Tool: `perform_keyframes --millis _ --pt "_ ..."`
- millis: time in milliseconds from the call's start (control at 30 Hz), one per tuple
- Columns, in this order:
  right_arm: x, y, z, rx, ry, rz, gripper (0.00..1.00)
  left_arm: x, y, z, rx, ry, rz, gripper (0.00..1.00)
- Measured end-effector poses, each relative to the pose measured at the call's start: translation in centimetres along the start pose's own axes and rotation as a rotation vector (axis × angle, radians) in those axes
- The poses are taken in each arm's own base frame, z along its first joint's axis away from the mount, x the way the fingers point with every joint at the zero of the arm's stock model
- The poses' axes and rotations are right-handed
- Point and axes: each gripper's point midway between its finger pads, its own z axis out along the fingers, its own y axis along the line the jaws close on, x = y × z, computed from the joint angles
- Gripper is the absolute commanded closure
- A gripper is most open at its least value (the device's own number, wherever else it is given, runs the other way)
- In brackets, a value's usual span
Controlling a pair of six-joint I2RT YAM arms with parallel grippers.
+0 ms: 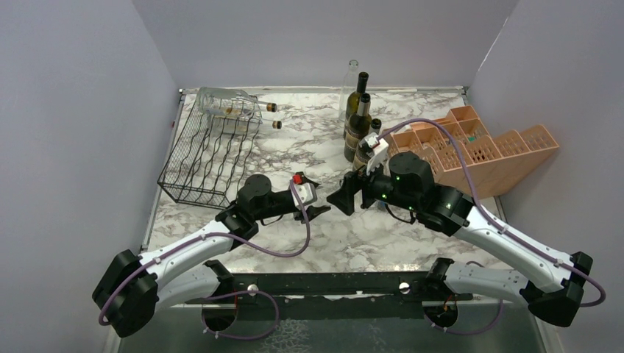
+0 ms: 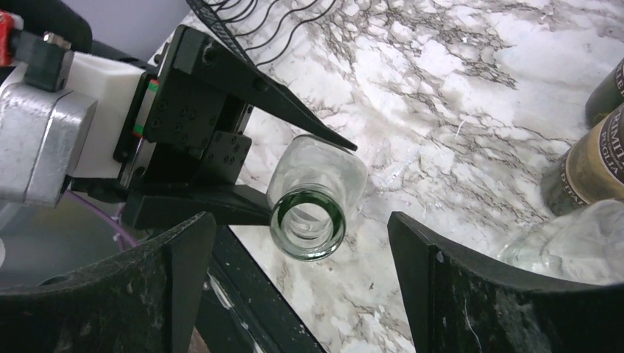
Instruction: Take the wine bottle off the wine rack
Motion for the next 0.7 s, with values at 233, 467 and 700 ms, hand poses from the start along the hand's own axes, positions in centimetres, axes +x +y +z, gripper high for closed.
perform_keyframes --millis 233,467,700 --pt "-0.8 0.1 1.9 0.002 -0.031 0.041 0.26 -1.0 0.9 -0.4 -0.065 -0.036 -0.008 0.61" --pt "-1.6 0.3 3.4 -0.006 -0.060 0.066 0.38 -1.5 1.1 -0.5 -0.082 -0.055 -0.025 0.60" --pt "-1.8 -0.2 4.5 0.018 -0.071 0.045 0.62 -1.8 1.4 -0.7 -0.103 -0.062 -0.044 0.29"
